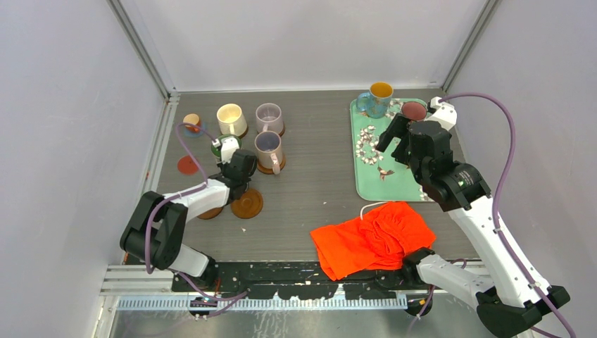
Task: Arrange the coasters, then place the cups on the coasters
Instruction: Place the cup on the coaster.
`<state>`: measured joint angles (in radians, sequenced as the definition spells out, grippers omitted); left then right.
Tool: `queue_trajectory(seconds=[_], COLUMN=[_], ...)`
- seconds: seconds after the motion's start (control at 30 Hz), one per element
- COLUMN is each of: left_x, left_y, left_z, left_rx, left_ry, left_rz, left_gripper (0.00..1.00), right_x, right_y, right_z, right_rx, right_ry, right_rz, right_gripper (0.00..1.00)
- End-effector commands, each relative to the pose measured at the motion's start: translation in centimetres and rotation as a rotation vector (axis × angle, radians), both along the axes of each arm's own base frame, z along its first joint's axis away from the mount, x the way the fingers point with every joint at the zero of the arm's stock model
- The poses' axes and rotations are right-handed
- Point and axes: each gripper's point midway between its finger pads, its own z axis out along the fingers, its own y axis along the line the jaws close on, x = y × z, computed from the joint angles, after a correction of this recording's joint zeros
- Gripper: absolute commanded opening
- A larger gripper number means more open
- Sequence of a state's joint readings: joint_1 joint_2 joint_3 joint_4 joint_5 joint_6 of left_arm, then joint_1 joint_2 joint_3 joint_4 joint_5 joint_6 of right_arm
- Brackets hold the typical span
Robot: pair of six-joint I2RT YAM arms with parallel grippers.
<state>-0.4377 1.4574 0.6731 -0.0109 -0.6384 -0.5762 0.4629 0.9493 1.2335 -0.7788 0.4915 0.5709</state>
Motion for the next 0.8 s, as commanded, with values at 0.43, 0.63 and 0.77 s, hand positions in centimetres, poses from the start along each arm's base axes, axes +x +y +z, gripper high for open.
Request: queue_trajectory(seconds=[0.43,0.63,0.77], left_x=[1.4,1.1,0.9], left_y=[-0.4,-0.2,-0.1], left_z=[1.5,1.4,1.2], left_rx=[-0.077,-0.073,-0.070], left_ry=[-0.118,-0.111,-0.101], left_rz=[0.073,0.081,0.086], left_gripper=[0.01,0.07,0.10], right_x=[0.6,0.7,0.7], right_y=[0.5,0.6,0.7], right_z=[0.2,0.1,0.0], right_rx=[0.024,0.024,0.026], right_ry=[-0.017,-0.015,-0.014], right_rz=[0.006,0.007,0.009], right_gripper=[1.00,1.00,1.00])
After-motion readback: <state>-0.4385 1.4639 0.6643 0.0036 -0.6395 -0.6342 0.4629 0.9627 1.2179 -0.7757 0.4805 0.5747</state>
